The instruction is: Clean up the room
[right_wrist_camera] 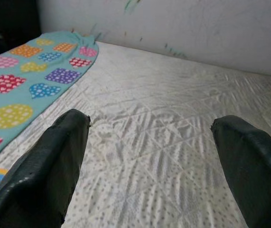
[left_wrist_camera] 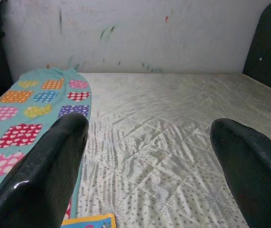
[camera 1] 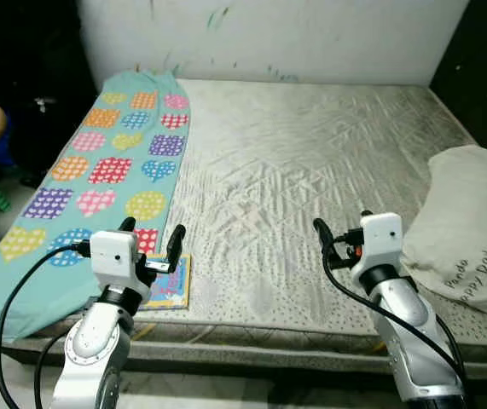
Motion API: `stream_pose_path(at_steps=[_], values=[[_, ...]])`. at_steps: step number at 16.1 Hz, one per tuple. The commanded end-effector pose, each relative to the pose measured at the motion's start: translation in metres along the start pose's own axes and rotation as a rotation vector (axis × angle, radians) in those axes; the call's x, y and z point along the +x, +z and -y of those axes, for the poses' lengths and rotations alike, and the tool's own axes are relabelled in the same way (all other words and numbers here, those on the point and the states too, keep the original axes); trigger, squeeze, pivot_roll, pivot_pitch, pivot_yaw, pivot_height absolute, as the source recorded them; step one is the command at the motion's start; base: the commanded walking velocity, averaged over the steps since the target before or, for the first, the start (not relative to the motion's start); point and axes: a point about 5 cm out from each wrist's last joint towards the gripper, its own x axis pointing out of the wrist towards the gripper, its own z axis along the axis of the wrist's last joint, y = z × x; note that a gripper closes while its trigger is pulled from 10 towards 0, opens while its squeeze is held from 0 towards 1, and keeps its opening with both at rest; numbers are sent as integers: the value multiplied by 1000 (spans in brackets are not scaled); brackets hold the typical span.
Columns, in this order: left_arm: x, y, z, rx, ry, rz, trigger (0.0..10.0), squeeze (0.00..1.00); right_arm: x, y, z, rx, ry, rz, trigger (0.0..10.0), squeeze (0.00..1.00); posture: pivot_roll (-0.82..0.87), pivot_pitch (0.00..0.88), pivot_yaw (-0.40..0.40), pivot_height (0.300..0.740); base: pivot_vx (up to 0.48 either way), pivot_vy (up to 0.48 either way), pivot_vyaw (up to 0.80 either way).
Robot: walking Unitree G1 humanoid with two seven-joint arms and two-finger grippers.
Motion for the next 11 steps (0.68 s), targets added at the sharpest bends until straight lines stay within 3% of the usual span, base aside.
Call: stream_pose_path(at_steps=[1,3,11], values=[[1,-1,0,3,-10,-7,10000,0,0,0,1,-3,-6,1,10000,0,-48,18,2,740,285,0,0],[1,-1,0,3,-10,-7,10000,0,0,0,1,-3,-6,1,10000,0,-48,18,2,740,285,0,0],[5,-3,2,-13,6,-13,10000,0,4,0,2,-14,-5,5,10000,0,-54,6,-1,740,0,0,0]])
